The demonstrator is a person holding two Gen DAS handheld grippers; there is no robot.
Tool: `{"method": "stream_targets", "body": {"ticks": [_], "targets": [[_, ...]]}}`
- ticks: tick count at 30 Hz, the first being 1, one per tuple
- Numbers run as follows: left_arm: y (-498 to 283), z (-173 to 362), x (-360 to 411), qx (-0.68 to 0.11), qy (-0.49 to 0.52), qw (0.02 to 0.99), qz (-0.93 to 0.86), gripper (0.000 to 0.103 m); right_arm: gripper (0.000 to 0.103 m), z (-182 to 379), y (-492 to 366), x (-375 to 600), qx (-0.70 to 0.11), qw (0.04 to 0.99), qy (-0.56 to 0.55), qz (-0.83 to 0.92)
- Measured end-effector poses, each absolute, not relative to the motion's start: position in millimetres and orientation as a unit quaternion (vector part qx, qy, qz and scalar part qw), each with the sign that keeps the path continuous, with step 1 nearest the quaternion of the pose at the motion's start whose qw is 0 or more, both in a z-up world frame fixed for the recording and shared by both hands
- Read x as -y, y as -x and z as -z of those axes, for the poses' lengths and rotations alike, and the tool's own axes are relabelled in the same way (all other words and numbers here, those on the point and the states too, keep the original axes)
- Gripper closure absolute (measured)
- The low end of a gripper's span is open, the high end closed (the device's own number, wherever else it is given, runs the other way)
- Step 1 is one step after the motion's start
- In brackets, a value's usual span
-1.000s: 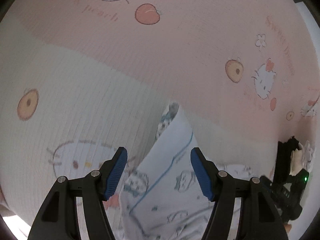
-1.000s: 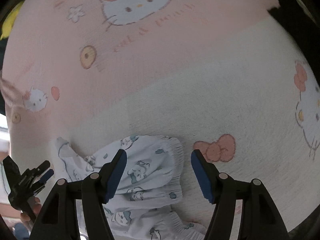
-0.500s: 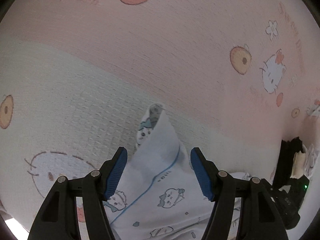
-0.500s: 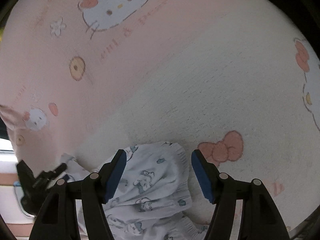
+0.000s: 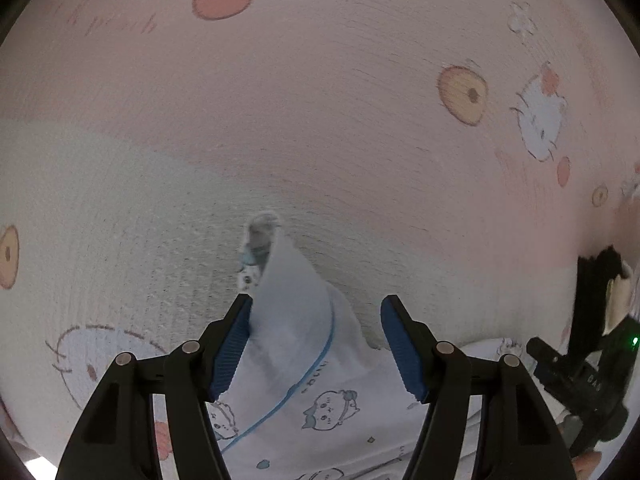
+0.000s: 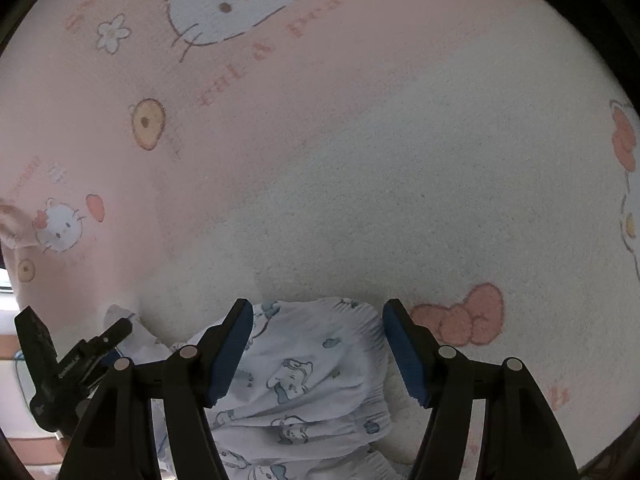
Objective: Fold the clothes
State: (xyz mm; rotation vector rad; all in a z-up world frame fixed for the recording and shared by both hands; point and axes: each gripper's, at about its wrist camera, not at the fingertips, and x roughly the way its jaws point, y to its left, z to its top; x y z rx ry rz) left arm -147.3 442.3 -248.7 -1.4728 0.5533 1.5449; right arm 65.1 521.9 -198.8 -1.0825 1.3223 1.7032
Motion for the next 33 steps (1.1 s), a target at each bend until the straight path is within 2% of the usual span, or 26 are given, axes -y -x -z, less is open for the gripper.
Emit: {"method": "stream_targets", "body": {"ticks": [1, 4, 6, 8, 11, 13, 15, 21, 33], "targets": [[144.7, 249.4, -444.7, -0.23, 0.59, 0.454, -0.626, 0.042, 0.036, 199.9, -63.3, -522.0, -0.509, 0.355, 0.421, -0.661], [137.5, 253.5, -452.6, -0.263, 0.568, 0.45, -0.637, 0.058, 0.037, 206.7, -54.8, -522.5, -0.493, 0.356, 0.437, -0.662], [133.7, 257.7, -456.8, -0.29, 0.553, 0.448, -0.64, 0.076, 0.038, 210.1, -49.3, -522.5, -0.48, 0.358, 0.449, -0.664], [129.5, 261.0, -460.9, -0.311, 0.533, 0.449, -0.646, 0.084, 0.059, 207.8, -44.1, -520.7, -0.45, 0.367, 0.462, -0.671], [128.6, 260.4, -461.8, -0.324, 0.503, 0.45, -0.663, 0.092, 0.07, 207.6, -38.9, -516.1, -0.42, 0.364, 0.473, -0.684], [128.9, 256.2, -461.6, -0.323, 0.487, 0.454, -0.673, 0.093, 0.079, 205.8, -37.3, -513.2, -0.41, 0.363, 0.472, -0.691], [130.7, 250.9, -460.7, -0.319, 0.477, 0.457, -0.68, 0.093, 0.083, 202.5, -36.9, -510.4, -0.402, 0.366, 0.468, -0.696], [150.0, 230.7, -445.5, -0.283, 0.465, 0.453, -0.706, 0.093, 0.084, 176.2, -46.5, -502.6, -0.386, 0.378, 0.409, -0.735], [194.8, 181.6, -380.4, -0.115, 0.579, 0.456, -0.666, 0.093, 0.084, 167.1, -63.0, -515.9, -0.435, 0.347, 0.344, -0.756]]}}
